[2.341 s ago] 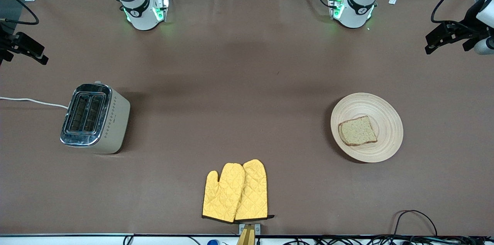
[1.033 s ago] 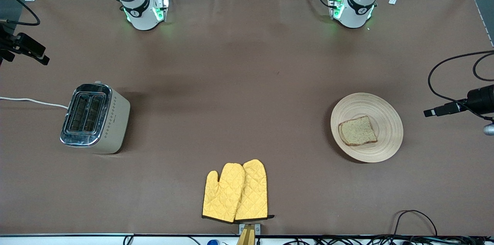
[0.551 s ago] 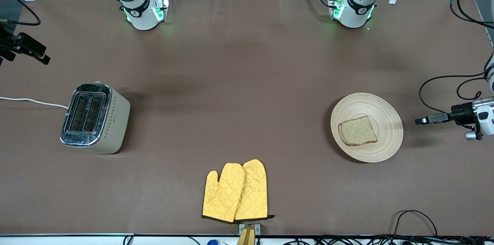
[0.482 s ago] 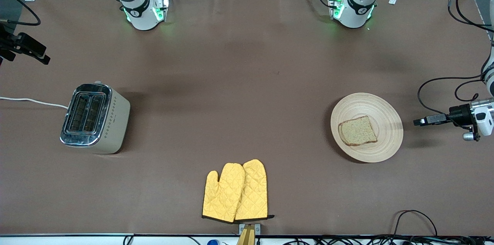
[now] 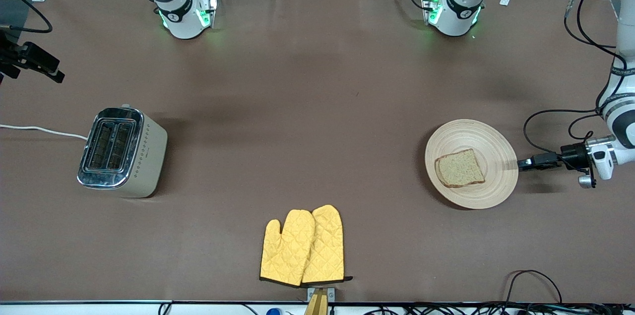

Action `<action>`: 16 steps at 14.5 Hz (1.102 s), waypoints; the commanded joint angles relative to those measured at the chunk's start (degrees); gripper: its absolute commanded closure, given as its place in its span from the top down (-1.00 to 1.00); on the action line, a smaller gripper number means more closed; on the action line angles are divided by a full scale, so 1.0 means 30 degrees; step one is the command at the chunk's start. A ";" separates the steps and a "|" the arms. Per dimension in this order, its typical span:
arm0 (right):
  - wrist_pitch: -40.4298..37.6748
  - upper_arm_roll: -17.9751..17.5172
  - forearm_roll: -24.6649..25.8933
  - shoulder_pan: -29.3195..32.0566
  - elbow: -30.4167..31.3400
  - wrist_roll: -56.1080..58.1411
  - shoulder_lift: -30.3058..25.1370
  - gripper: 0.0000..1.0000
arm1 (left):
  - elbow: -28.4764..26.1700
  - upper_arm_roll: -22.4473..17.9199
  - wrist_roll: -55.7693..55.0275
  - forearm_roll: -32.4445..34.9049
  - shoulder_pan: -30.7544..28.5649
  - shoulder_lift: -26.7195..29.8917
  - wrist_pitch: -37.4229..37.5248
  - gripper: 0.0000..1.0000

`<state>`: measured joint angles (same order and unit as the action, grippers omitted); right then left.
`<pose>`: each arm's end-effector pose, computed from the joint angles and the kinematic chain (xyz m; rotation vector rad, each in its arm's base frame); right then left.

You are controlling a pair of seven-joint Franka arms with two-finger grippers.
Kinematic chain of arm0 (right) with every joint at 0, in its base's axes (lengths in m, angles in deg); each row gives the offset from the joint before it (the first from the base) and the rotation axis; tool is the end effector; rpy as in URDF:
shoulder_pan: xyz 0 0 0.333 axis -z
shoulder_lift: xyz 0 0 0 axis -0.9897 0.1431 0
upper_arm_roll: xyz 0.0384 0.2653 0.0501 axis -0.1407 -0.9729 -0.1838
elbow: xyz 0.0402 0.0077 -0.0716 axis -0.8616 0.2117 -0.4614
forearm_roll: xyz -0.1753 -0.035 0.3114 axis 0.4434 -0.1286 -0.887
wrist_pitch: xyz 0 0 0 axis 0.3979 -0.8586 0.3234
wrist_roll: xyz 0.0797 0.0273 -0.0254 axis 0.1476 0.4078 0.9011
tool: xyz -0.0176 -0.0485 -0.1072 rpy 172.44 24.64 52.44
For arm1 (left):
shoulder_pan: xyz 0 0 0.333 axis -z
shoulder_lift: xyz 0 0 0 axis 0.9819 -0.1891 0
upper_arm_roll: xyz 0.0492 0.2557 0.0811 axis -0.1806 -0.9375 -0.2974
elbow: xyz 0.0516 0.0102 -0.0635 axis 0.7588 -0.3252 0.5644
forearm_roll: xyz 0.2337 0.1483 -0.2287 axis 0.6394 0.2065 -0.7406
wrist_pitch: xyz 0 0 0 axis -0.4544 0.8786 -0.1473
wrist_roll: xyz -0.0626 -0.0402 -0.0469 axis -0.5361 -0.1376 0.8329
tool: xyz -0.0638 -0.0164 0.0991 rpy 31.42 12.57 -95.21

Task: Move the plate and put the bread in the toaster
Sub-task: 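Push the wooden plate with the left gripper toward the toaster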

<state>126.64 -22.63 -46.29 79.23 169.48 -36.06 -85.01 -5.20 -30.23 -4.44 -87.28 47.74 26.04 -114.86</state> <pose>0.4905 -0.0293 0.5968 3.1217 -0.1830 0.0418 0.5570 0.2008 0.1382 2.2552 0.0639 0.0172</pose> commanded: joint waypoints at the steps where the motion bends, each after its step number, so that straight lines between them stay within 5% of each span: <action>1: -0.0080 -0.0119 0.0108 0.0085 0.0095 -0.0238 -0.0097 1.00 | 0.0446 0.0367 0.0279 -0.0466 -0.0064 -0.0502 0.0346 0.61; 5: -0.0051 -0.0119 0.0079 0.0085 0.0095 -0.0238 -0.0097 1.00 | 0.0446 0.0398 0.0191 -0.0467 0.0023 -0.0621 0.1135 0.21; 8: -0.0080 -0.0119 0.0079 0.0085 0.0095 -0.0238 -0.0097 1.00 | 0.0475 0.0398 0.0307 -0.0408 0.0024 -0.0621 0.1693 -0.59; 10: -0.0051 -0.0119 0.0079 0.0085 0.0095 -0.0238 -0.0068 1.00 | 0.0446 0.0457 0.0454 -0.0437 0.0082 -0.0621 0.1841 -0.95; 16: -0.0051 -0.0119 0.0079 0.0085 0.0095 -0.0267 -0.0068 1.00 | 0.0475 0.3087 -0.1354 -0.1020 -0.0093 -0.0299 0.3013 -0.99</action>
<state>126.64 -22.63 -46.30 79.23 169.48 -36.08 -85.00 -4.60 -24.42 -5.21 -88.21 47.80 24.71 -108.28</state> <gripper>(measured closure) 0.000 0.912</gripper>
